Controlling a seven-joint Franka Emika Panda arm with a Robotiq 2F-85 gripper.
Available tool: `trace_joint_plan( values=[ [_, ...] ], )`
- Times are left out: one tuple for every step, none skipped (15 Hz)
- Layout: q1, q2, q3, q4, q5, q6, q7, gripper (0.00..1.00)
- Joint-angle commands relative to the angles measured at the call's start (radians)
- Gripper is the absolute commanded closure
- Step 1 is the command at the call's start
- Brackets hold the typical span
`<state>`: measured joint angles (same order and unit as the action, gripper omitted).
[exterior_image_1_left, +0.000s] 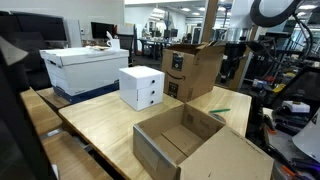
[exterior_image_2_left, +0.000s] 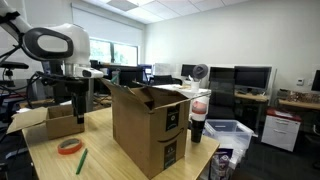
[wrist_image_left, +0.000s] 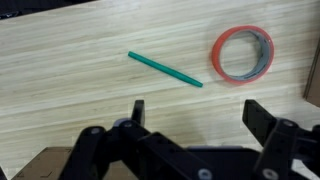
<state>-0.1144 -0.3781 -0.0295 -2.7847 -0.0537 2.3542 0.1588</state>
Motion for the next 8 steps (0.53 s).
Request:
trace_joint_plan(
  values=[
    [-0.004, 0.078, 0.025, 0.001, -0.002, 0.061, 0.079, 0.00],
    [-0.002, 0.094, 0.023, 0.001, 0.006, 0.068, 0.087, 0.00],
    [0.000, 0.111, 0.023, 0.001, 0.010, 0.075, 0.097, 0.00],
    [0.001, 0.128, 0.024, 0.001, 0.011, 0.082, 0.105, 0.00],
    [0.004, 0.153, 0.023, 0.001, 0.014, 0.093, 0.112, 0.00],
    [0.006, 0.168, 0.022, 0.001, 0.014, 0.096, 0.113, 0.00],
    [0.010, 0.181, 0.019, 0.001, 0.021, 0.094, 0.108, 0.00],
    [0.015, 0.193, 0.017, 0.001, 0.029, 0.093, 0.104, 0.00]
  ],
)
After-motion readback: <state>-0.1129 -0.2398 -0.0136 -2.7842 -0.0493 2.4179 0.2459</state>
